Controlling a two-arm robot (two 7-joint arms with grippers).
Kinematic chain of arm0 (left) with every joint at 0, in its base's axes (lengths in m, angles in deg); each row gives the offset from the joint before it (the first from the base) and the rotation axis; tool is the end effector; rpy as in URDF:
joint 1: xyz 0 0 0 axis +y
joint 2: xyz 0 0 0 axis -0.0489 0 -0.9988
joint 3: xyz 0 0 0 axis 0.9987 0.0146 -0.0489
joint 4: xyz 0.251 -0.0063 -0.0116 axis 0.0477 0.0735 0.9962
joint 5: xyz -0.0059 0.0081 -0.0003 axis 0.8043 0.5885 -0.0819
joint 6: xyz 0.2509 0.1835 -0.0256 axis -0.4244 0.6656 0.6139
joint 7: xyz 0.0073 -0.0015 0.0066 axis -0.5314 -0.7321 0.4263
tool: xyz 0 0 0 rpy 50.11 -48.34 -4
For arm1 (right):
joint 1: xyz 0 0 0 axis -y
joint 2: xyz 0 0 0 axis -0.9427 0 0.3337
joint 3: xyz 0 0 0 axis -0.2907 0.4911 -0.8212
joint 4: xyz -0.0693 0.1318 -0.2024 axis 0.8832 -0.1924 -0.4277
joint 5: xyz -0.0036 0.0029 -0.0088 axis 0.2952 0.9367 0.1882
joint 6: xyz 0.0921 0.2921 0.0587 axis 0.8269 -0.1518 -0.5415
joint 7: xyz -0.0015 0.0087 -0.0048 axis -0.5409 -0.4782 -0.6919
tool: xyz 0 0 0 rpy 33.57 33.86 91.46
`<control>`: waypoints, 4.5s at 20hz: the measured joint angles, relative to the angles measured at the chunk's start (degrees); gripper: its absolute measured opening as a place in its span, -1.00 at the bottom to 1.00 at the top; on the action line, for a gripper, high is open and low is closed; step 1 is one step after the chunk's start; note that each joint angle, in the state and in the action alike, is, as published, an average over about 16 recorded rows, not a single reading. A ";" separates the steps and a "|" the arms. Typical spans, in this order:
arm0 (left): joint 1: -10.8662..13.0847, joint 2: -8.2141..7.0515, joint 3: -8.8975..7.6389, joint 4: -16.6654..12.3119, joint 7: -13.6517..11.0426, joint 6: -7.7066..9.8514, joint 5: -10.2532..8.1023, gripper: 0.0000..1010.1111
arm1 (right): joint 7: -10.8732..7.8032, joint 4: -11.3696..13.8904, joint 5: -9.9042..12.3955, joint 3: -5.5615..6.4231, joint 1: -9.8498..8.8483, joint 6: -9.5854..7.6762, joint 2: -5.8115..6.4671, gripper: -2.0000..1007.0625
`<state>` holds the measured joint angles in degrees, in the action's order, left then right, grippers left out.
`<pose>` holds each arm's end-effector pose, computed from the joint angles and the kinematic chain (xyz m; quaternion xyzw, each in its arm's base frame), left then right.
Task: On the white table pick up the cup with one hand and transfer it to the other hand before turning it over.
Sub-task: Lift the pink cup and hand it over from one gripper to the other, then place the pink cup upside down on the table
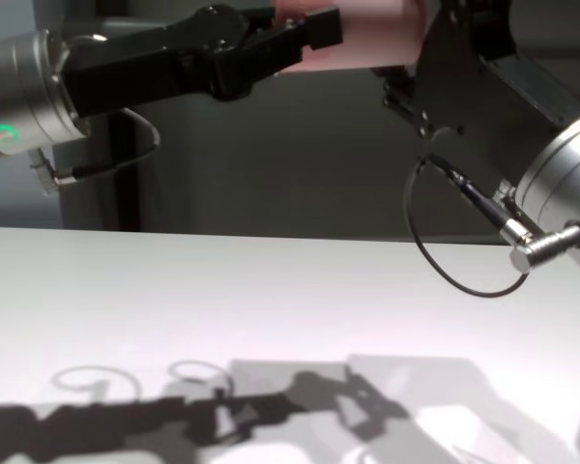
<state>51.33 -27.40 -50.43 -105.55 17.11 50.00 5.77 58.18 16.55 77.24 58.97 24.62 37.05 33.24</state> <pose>0.4447 0.0171 -0.1823 -0.0735 -0.0946 0.0634 0.9908 0.3352 0.0894 -0.2170 0.4492 0.4454 -0.2251 0.7411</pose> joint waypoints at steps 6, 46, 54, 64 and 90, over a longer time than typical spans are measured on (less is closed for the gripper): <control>0.00 0.00 0.00 0.00 0.00 -0.01 -0.01 -0.91 | 0.00 0.02 -0.05 0.05 -0.04 -0.02 -0.02 0.55; 1.51 -2.67 -0.54 -3.08 1.34 0.62 0.29 0.74 | -0.08 0.11 -0.18 0.11 -0.12 -0.10 -0.09 0.46; 5.76 -6.92 -2.76 -8.69 6.48 0.95 1.17 0.97 | -0.08 0.11 -0.18 0.12 -0.12 -0.10 -0.09 0.46; 14.83 -12.40 -7.63 -17.29 17.39 1.02 3.81 0.98 | -0.08 0.11 -0.18 0.12 -0.12 -0.11 -0.09 0.46; 34.09 -13.10 -14.97 -24.55 41.12 2.18 14.07 0.98 | -0.08 0.11 -0.18 0.12 -0.12 -0.10 -0.08 0.46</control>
<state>85.43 -40.50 -65.40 -130.09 58.22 52.18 19.85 58.10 16.65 77.06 59.09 24.51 36.94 33.16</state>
